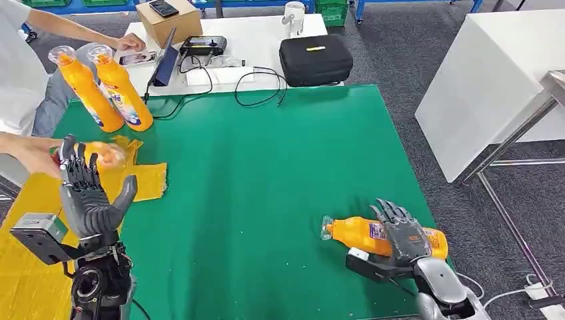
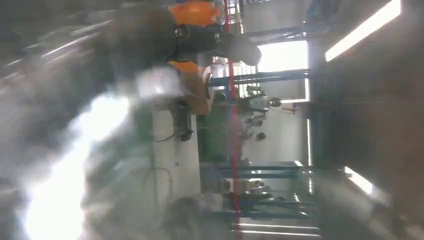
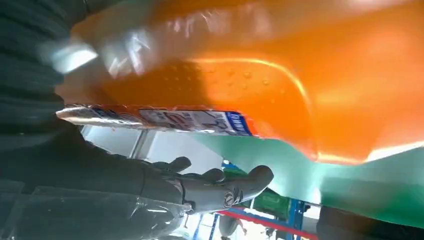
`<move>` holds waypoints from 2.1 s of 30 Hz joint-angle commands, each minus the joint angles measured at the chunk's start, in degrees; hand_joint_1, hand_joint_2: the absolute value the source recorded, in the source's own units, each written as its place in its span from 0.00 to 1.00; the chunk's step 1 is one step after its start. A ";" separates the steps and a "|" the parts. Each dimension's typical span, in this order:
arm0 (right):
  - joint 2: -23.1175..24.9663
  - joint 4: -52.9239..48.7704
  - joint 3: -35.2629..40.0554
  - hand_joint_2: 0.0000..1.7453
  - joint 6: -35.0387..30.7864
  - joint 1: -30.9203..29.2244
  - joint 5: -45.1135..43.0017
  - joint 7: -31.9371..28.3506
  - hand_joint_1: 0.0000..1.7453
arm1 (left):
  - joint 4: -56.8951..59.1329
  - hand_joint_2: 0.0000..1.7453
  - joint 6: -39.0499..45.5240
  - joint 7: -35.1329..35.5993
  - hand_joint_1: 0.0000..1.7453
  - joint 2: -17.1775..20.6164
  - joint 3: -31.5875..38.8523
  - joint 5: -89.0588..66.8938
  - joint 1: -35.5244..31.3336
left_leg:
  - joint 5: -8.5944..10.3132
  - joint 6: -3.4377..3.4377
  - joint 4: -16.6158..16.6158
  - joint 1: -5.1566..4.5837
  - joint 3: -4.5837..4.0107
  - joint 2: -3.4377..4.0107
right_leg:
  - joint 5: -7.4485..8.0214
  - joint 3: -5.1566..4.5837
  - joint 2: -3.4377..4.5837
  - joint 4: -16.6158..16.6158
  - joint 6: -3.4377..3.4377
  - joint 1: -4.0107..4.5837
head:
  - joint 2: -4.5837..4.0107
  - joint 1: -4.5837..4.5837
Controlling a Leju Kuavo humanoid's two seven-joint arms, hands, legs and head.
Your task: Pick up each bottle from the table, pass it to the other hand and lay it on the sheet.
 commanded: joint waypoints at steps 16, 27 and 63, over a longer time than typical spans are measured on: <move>-2.62 5.78 -6.07 1.00 3.52 -1.22 -3.52 -0.42 0.00 | 5.06 1.00 -0.54 0.05 0.00 -0.53 1.53 0.28 -2.32 | -0.01 0.00 -0.01 -0.01 0.04 -0.10 | 0.00 0.10 -0.11 -0.07 0.01 -0.01 | -0.02 0.00; -2.61 3.61 -6.89 1.00 2.88 -0.73 -2.81 -0.17 0.00 | 5.40 1.00 -0.51 0.09 0.00 -0.84 2.07 0.37 -2.16 | -0.05 0.00 0.03 0.02 0.04 -0.06 | -0.01 0.12 -0.08 -0.07 0.03 0.03 | 0.00 0.00; -2.09 3.47 -7.35 1.00 2.49 -1.62 -5.24 -4.18 1.00 | 6.94 1.00 -2.15 0.35 0.00 -0.88 2.39 2.09 -3.44 | -0.02 -0.01 0.01 0.01 -0.06 -0.09 | 0.01 0.00 -0.09 -0.05 0.00 0.01 | 0.00 0.02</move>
